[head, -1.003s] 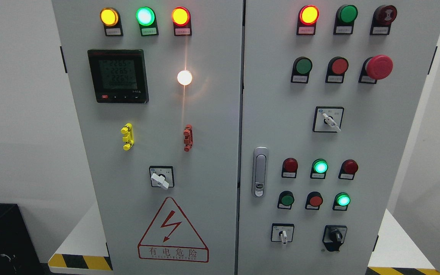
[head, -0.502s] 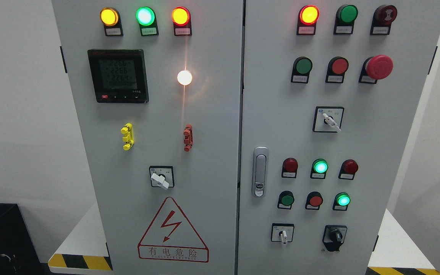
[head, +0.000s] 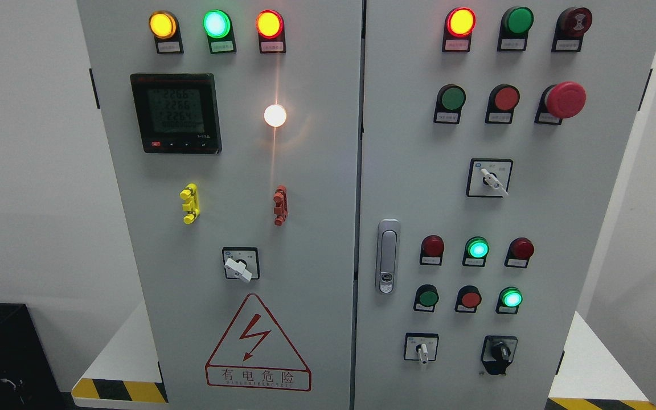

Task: Flip black knob to close circuit

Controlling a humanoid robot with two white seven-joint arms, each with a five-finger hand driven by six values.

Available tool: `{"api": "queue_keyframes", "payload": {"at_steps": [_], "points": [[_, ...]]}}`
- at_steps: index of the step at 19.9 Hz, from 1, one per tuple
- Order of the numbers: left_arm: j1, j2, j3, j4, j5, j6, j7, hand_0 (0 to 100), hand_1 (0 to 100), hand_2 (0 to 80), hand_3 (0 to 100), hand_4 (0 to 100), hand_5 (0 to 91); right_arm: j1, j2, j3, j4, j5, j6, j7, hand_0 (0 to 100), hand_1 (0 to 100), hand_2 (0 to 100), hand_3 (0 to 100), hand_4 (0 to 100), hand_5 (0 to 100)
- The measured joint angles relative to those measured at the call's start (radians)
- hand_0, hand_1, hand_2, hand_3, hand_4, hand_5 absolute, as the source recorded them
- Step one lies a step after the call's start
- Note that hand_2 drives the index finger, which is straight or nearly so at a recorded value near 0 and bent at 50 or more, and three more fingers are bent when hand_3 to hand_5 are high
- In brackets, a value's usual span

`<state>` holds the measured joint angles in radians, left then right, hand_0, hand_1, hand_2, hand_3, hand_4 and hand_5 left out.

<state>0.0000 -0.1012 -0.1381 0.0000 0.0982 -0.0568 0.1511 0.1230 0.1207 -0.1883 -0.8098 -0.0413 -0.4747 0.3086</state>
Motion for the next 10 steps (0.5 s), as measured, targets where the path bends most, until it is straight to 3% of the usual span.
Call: {"api": "queue_keyframes", "payload": {"at_steps": [6, 10], "points": [[0.0, 0.0, 0.0, 0.0, 0.0, 0.0, 0.0, 12, 56, 0.0, 0, 0, 0.0, 0.016, 0.0, 0.004, -0.153, 0.001, 0.016, -0.005, 0, 0, 0, 14, 4, 0], [0.0, 0.0, 0.0, 0.0, 0.0, 0.0, 0.0, 12, 56, 0.0, 0, 0, 0.0, 0.023, 0.0, 0.006, -0.252, 0.013, 0.031, -0.028, 0, 0, 7, 22, 17, 4]]}}
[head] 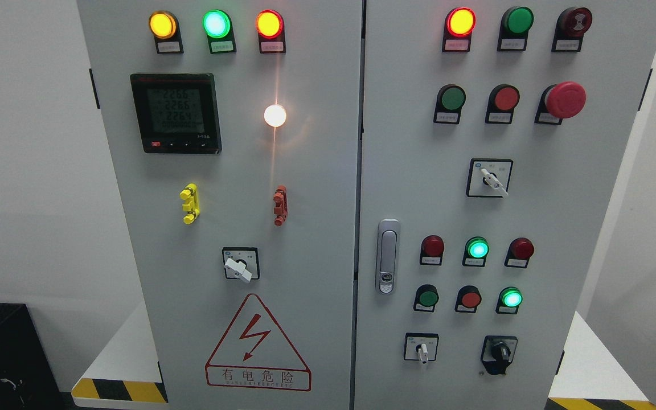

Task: Flip black knob to close circuit

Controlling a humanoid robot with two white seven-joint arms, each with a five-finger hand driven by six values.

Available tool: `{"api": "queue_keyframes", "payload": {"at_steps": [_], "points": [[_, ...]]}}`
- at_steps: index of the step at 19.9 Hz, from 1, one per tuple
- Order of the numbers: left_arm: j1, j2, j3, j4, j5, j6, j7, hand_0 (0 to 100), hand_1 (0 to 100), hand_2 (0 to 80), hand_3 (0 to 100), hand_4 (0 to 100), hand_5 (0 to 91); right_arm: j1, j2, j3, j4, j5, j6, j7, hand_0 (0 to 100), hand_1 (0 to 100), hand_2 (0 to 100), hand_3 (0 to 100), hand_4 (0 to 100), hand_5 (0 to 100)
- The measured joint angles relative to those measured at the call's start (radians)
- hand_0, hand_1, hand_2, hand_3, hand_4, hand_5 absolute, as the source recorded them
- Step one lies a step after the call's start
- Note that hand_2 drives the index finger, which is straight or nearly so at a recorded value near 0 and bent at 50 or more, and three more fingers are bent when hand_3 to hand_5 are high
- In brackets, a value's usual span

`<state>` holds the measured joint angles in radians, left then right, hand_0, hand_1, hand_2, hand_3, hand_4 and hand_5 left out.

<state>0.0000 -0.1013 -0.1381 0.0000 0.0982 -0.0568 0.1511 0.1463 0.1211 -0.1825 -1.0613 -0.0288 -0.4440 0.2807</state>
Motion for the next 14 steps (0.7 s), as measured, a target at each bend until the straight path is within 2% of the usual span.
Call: {"api": "queue_keyframes", "payload": {"at_steps": [1, 2, 4, 5, 7, 14], "points": [[0.0, 0.0, 0.0, 0.0, 0.0, 0.0, 0.0, 12, 56, 0.0, 0, 0, 0.0, 0.002, 0.0, 0.0, -0.022, 0.005, 0.001, -0.005, 0, 0, 11, 26, 23, 7], [0.0, 0.0, 0.0, 0.0, 0.0, 0.0, 0.0, 12, 56, 0.0, 0, 0, 0.0, 0.003, 0.0, 0.0, -0.044, 0.009, 0.003, -0.009, 0, 0, 11, 27, 24, 7], [0.0, 0.0, 0.0, 0.0, 0.0, 0.0, 0.0, 12, 56, 0.0, 0, 0, 0.0, 0.004, 0.0, 0.001, -0.087, 0.015, 0.005, -0.017, 0, 1, 18, 39, 36, 17], [0.0, 0.0, 0.0, 0.0, 0.0, 0.0, 0.0, 12, 56, 0.0, 0, 0, 0.0, 0.005, 0.0, 0.002, -0.105, 0.017, 0.006, -0.026, 0, 1, 20, 39, 37, 18], [0.0, 0.0, 0.0, 0.0, 0.0, 0.0, 0.0, 12, 56, 0.0, 0, 0, 0.0, 0.006, 0.0, 0.002, -0.143, 0.035, 0.006, -0.043, 0, 1, 26, 47, 45, 29], [0.0, 0.0, 0.0, 0.0, 0.0, 0.0, 0.0, 12, 56, 0.0, 0, 0, 0.0, 0.008, 0.0, -0.001, -0.258, 0.164, 0.006, -0.09, 0, 3, 38, 61, 56, 45]]}}
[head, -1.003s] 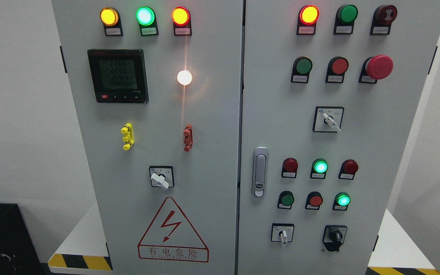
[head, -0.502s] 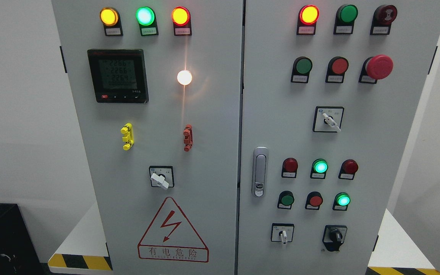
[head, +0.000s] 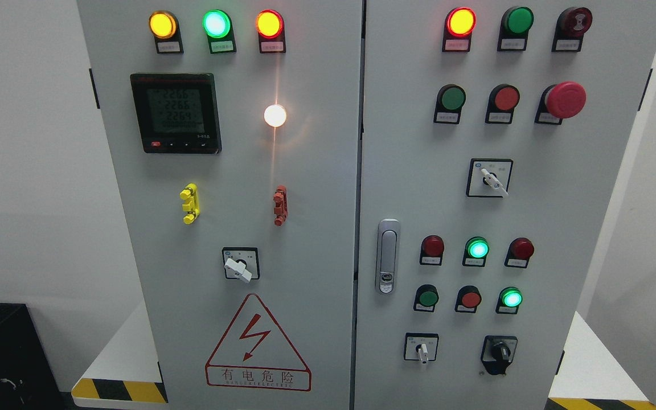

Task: Flip black knob to close circuit

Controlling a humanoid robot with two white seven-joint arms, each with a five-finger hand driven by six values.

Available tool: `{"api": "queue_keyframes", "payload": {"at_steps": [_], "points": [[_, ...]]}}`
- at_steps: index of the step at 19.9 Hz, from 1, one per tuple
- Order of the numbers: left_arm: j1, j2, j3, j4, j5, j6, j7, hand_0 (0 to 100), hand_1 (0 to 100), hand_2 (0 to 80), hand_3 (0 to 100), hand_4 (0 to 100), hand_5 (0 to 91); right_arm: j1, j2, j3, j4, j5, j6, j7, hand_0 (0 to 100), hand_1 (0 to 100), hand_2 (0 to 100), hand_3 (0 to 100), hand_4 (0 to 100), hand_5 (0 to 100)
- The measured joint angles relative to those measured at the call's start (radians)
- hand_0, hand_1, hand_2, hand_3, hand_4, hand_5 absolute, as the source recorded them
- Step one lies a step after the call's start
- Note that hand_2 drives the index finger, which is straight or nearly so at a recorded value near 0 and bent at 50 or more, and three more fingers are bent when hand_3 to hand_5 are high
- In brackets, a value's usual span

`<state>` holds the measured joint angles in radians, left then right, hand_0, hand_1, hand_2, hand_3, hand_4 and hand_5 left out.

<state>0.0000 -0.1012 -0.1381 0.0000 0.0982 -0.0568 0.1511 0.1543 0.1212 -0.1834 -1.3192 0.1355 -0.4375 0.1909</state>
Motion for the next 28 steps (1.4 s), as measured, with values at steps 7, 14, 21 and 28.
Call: {"api": "queue_keyframes", "payload": {"at_steps": [7, 14, 21, 28], "points": [[0.0, 0.0, 0.0, 0.0, 0.0, 0.0, 0.0, 12, 56, 0.0, 0, 0, 0.0, 0.0, 0.0, -0.005, -0.107, 0.204, 0.055, -0.097, 0, 4, 50, 74, 66, 61], [0.0, 0.0, 0.0, 0.0, 0.0, 0.0, 0.0, 12, 56, 0.0, 0, 0, 0.0, -0.023, -0.001, -0.005, -0.208, 0.376, 0.218, -0.202, 0, 5, 69, 90, 80, 84], [0.0, 0.0, 0.0, 0.0, 0.0, 0.0, 0.0, 12, 56, 0.0, 0, 0, 0.0, -0.06, -0.002, -0.005, -0.281, 0.544, 0.305, -0.246, 0, 6, 80, 99, 88, 96], [0.0, 0.0, 0.0, 0.0, 0.0, 0.0, 0.0, 12, 56, 0.0, 0, 0, 0.0, -0.108, -0.001, -0.006, -0.331, 0.721, 0.365, -0.251, 0, 5, 83, 100, 92, 98]]}}
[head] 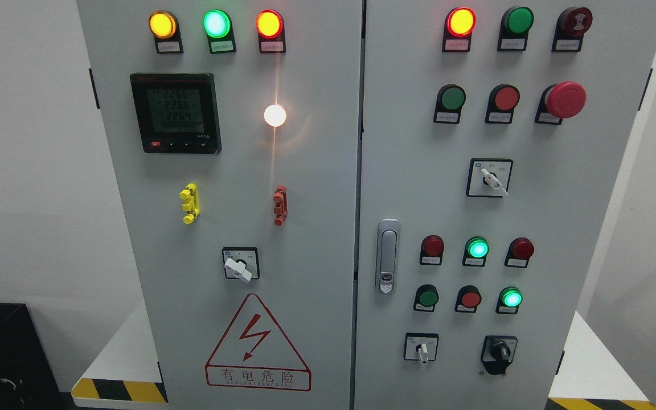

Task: Flip black knob to close circuit

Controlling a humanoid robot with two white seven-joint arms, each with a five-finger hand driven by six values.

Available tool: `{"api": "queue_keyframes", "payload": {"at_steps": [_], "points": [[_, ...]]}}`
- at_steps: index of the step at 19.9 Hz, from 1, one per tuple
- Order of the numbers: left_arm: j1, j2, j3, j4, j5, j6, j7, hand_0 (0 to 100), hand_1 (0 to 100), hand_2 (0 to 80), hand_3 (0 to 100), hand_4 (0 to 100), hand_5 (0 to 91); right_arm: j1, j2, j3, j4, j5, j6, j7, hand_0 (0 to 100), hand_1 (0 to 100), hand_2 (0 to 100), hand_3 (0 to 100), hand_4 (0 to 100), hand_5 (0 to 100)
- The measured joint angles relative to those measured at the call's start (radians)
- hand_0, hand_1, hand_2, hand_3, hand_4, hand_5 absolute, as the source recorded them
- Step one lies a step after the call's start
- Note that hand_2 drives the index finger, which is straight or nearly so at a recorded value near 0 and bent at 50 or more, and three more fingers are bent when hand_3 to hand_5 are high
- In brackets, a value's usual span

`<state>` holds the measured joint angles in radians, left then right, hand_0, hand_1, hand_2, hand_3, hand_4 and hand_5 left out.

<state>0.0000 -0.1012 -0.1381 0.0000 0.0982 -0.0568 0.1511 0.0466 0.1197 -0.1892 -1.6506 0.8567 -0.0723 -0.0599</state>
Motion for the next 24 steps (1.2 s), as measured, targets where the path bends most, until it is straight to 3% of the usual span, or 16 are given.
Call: {"api": "queue_keyframes", "payload": {"at_steps": [16, 24], "points": [[0.0, 0.0, 0.0, 0.0, 0.0, 0.0, 0.0, 12, 56, 0.0, 0, 0, 0.0, -0.095, 0.005, 0.019, -0.058, 0.282, 0.137, 0.006, 0, 5, 84, 100, 95, 100], [0.0, 0.0, 0.0, 0.0, 0.0, 0.0, 0.0, 12, 56, 0.0, 0, 0, 0.0, -0.149, 0.004, 0.041, -0.055, 0.38, 0.174, 0.01, 0, 5, 85, 100, 96, 100]]}}
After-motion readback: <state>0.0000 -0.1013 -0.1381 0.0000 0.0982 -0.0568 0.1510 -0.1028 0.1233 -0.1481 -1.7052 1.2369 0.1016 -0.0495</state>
